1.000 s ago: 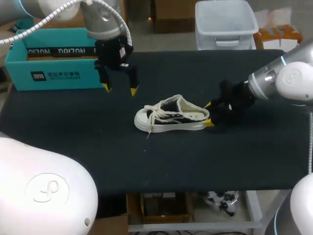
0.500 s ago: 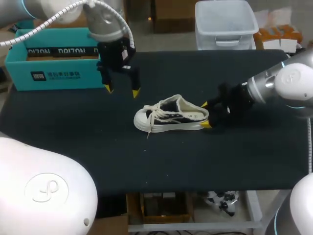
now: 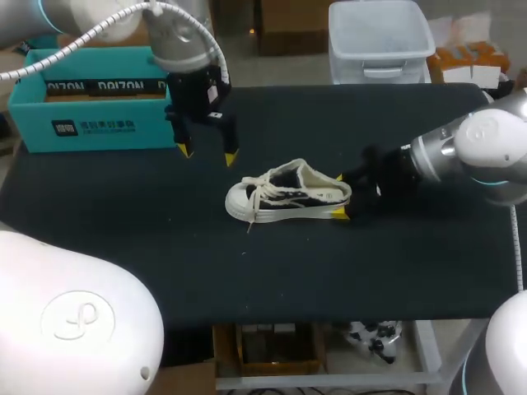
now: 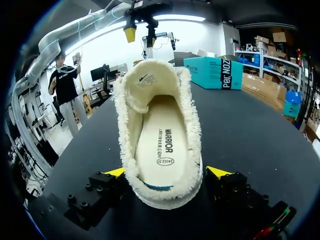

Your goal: Open the shoe tongue, take the insole out of the shoe, put the insole back into the shoe, and pack the shoe into the shoebox

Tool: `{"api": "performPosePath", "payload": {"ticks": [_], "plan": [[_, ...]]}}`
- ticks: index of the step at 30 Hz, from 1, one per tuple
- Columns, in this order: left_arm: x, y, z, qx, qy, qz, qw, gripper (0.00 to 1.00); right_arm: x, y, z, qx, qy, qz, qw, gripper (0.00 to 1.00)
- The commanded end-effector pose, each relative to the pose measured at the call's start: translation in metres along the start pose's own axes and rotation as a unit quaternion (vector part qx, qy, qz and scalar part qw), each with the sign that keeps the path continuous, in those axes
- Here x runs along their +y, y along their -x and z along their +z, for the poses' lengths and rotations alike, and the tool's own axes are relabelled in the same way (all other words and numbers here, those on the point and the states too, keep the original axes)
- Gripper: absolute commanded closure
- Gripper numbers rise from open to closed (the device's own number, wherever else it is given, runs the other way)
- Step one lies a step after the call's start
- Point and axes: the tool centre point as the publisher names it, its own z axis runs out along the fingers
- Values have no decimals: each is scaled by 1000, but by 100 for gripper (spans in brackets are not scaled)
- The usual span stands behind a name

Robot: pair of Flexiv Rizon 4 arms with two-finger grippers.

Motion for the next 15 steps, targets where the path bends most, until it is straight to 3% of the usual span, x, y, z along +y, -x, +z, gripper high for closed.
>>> {"api": "performPosePath", "payload": {"ticks": [1, 15], "plan": [[0, 0, 3, 0, -3, -2, 1000, 0, -4, 9, 5, 10, 10, -3, 1000, 0], [-4, -3, 8, -6, -9, -11, 1000, 0, 3, 6, 9, 19, 22, -22, 999, 0]]}}
